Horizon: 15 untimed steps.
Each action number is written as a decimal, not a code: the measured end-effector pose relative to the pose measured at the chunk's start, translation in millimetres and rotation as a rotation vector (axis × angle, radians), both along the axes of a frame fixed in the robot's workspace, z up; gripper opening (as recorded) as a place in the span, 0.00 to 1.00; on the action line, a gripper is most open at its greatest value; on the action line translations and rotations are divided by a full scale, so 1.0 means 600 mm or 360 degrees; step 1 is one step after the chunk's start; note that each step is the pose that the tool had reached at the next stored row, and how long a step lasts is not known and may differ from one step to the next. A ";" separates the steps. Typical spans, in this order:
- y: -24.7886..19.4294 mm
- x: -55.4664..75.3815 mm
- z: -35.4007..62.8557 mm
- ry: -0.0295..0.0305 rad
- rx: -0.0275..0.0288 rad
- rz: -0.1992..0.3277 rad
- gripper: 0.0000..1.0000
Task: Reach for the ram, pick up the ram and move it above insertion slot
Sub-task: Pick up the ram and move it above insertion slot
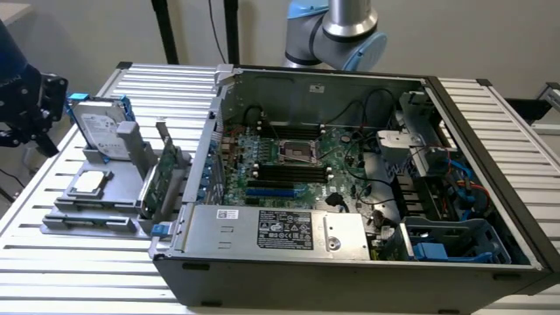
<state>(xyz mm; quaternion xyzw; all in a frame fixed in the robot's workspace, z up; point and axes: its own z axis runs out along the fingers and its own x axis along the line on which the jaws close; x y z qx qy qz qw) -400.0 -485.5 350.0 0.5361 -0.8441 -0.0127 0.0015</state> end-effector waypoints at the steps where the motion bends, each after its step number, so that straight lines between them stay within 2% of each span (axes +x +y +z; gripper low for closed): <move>1: 0.0000 0.000 0.000 -0.00031 0.00000 0.0031 0.11; 15: -0.0001 0.000 -0.006 -0.00439 -0.00001 0.0435 0.11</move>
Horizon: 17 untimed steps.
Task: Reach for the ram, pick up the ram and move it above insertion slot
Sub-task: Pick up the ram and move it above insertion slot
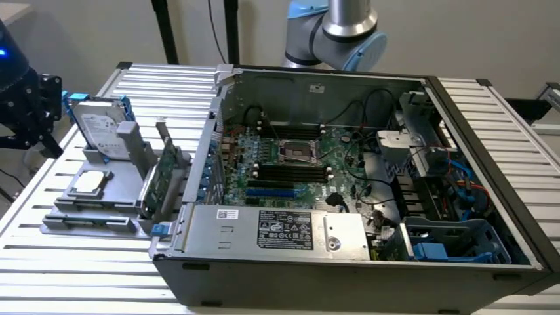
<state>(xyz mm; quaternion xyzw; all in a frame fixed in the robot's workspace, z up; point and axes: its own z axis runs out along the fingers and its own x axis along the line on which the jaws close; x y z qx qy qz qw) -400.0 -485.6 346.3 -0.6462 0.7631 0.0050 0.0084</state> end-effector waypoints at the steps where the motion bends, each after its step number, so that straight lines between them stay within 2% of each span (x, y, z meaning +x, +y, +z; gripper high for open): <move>1: 0.0000 0.000 -0.001 -0.00027 0.00000 0.0029 0.11; 6: 0.0001 0.000 -0.004 -0.00121 0.00000 0.0171 0.11; 10: 0.0001 0.000 -0.004 -0.00121 0.00002 0.0186 0.12; 11: 0.0001 0.000 -0.004 -0.00121 0.00002 0.0186 0.18; 12: 0.0001 0.000 -0.005 -0.00122 0.00003 0.0187 0.18; 13: 0.0001 0.000 -0.006 -0.00127 0.00006 0.0187 0.30; 15: -0.0005 0.000 -0.010 -0.00123 0.00003 0.0187 0.30; 16: -0.0013 0.000 -0.013 -0.00122 0.00002 0.0187 0.36; 17: -0.0024 0.000 -0.016 -0.00124 0.00004 0.0187 0.36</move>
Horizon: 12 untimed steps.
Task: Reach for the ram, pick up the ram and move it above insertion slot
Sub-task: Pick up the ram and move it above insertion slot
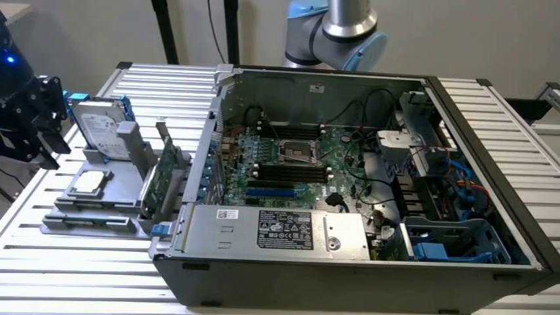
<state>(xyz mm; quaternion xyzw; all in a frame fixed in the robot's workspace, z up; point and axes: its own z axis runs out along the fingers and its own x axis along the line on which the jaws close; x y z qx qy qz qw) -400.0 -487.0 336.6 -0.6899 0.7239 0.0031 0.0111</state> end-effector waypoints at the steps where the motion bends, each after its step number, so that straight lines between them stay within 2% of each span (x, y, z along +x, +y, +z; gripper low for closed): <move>1: -0.0013 0.000 -0.003 0.00000 0.00001 0.0000 0.36; 8: -0.0115 0.000 -0.024 0.00000 -0.00001 0.0008 0.36; 12: -0.0154 0.000 -0.036 0.00021 0.00015 0.0057 0.36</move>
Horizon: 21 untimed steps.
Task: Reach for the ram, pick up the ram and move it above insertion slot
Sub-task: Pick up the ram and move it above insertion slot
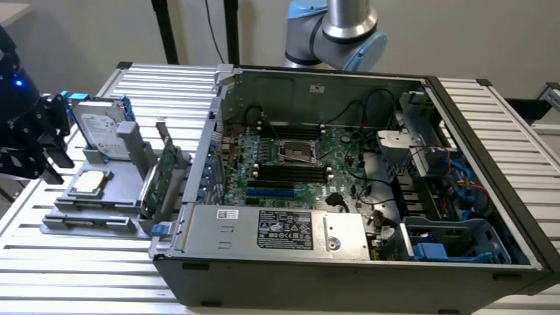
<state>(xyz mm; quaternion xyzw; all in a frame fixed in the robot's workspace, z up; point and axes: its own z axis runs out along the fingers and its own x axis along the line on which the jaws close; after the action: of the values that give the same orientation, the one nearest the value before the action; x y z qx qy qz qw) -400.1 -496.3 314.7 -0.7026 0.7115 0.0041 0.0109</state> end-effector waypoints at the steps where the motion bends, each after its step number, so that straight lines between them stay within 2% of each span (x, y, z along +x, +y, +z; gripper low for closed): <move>1: -0.0006 0.000 -0.003 0.00001 0.00000 0.0009 0.36; 21: -0.0088 0.000 -0.064 0.00002 0.00001 0.0044 0.36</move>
<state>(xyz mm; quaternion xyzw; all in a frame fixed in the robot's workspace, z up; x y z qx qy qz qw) -400.1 -501.5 276.5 -0.7123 0.7018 0.0043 0.0108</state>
